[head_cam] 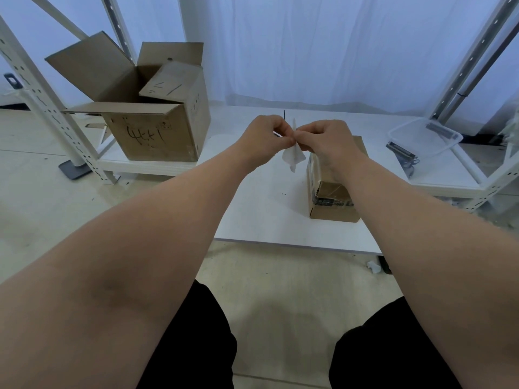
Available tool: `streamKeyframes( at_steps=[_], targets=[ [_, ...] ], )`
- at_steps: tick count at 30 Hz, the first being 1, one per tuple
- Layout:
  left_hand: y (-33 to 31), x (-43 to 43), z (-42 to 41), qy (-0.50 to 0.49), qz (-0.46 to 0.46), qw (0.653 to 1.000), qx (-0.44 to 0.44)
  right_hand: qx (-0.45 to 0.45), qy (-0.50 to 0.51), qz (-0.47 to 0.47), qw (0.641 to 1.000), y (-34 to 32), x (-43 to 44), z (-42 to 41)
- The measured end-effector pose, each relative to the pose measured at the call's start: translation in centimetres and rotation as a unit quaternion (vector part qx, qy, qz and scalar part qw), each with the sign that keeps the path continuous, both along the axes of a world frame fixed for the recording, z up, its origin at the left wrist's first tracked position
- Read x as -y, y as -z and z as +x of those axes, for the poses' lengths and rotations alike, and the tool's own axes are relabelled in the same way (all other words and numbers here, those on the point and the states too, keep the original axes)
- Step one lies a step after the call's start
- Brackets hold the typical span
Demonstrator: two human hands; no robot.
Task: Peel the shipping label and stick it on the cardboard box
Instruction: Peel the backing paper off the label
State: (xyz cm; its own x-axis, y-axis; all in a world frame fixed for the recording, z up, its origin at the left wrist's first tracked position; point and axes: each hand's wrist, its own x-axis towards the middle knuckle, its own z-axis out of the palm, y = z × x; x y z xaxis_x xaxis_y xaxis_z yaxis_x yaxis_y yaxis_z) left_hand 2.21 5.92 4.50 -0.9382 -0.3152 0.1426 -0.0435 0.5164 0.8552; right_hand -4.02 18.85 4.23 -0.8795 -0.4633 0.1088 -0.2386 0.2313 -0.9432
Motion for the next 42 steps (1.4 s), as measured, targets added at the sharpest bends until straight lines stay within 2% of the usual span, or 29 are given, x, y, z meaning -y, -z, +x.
streamKeyframes(
  at_steps=[12, 24, 42],
  targets=[
    [0.3, 0.3, -0.4, 0.007, 0.06, 0.998, -0.005, 0.015, 0.007, -0.007, 1.0, -0.1, 0.1, 0.4],
    [0.3, 0.6, -0.4, -0.012, 0.117, 0.993, 0.01, -0.073, 0.004, 0.07, 0.995, 0.8, 0.5, -0.2],
    [0.0, 0.5, -0.2, -0.034, 0.086, 0.995, 0.032, -0.127, 0.012, 0.099, 0.987, 0.8, 1.1, -0.1]
  ],
)
